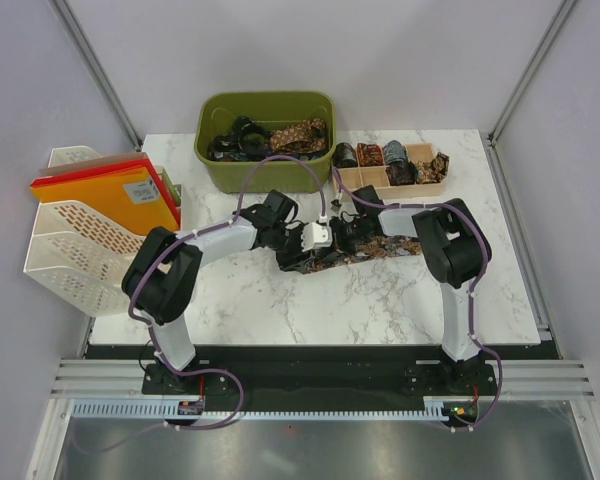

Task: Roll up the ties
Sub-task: Roll the tie at the center of the board.

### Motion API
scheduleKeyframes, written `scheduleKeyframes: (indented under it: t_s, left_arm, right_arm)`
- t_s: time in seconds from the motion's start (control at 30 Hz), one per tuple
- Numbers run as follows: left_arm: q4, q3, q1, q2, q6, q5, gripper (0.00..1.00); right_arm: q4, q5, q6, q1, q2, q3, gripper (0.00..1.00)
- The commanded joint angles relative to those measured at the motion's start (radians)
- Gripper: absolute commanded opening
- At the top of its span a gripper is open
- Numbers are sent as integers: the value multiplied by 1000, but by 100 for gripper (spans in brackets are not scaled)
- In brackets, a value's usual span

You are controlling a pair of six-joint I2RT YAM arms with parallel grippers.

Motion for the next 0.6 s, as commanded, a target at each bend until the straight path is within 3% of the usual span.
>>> scheduleKeyframes:
  t_s: [0.0, 0.37, 0.57]
  left_arm:
    - [4, 55, -11, -13, -22, 24, 51]
    - [-55, 220, -62, 146, -158, -20, 47]
    - [-97, 245, -74, 195, -191, -51, 46]
  right_arm:
    - [17, 139, -3, 20, 67, -34, 0]
    - [92, 108, 95, 57, 61, -42, 0]
    - [240, 30, 217, 57, 49, -103, 0]
